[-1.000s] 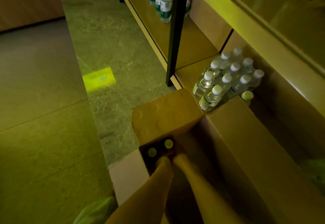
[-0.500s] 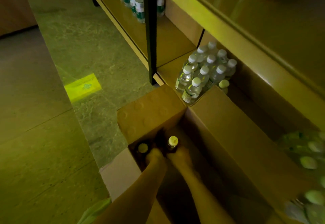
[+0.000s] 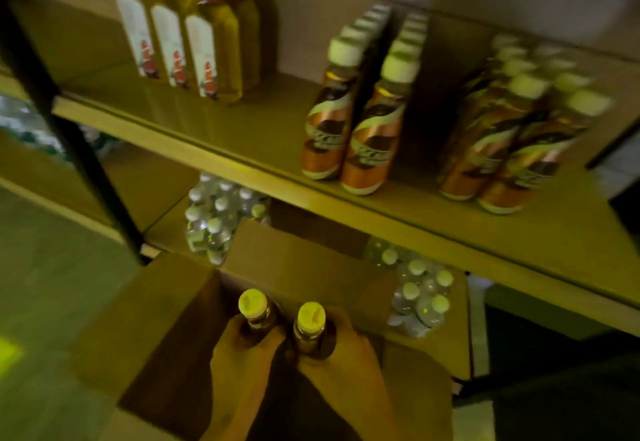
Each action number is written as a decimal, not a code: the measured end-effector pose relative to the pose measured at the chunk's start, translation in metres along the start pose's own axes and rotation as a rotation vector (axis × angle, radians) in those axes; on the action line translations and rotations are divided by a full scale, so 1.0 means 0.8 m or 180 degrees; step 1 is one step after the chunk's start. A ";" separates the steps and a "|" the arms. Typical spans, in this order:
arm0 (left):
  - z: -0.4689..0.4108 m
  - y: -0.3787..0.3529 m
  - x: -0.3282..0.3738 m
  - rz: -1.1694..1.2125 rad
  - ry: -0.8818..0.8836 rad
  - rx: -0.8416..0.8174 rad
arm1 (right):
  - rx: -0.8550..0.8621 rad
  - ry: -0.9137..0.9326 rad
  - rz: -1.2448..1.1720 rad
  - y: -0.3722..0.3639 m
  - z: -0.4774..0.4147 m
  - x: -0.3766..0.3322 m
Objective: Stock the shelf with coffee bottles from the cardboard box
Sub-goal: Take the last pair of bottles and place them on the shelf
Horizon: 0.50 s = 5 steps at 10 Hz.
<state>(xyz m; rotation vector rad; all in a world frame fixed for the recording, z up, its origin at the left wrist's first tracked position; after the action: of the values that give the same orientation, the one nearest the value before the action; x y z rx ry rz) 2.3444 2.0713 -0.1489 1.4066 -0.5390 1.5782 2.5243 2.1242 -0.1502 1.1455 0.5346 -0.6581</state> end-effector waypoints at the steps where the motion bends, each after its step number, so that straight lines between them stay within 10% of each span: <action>1: 0.019 -0.034 0.061 0.0340 -0.0473 -0.0374 | 0.0344 0.0161 -0.0263 0.075 0.039 -0.011; 5: 0.092 -0.136 0.312 0.0711 -0.2263 -0.1581 | 0.1792 0.0546 -0.1027 0.315 0.129 -0.050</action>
<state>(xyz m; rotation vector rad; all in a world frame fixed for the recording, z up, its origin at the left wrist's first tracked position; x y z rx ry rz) 2.4956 2.1489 0.0762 1.5153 -1.4414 0.9552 2.6820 2.1021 0.0744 1.6726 0.7133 -1.0354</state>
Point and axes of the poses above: each hand's wrist, its own z-axis away from the middle knuckle, its own y-axis out of the back of the hand, x = y × z, the point moved 10 cm from there along -z, towards the middle knuckle, and after that the axes turned 7 degrees about -y, right-handed, at the moved point
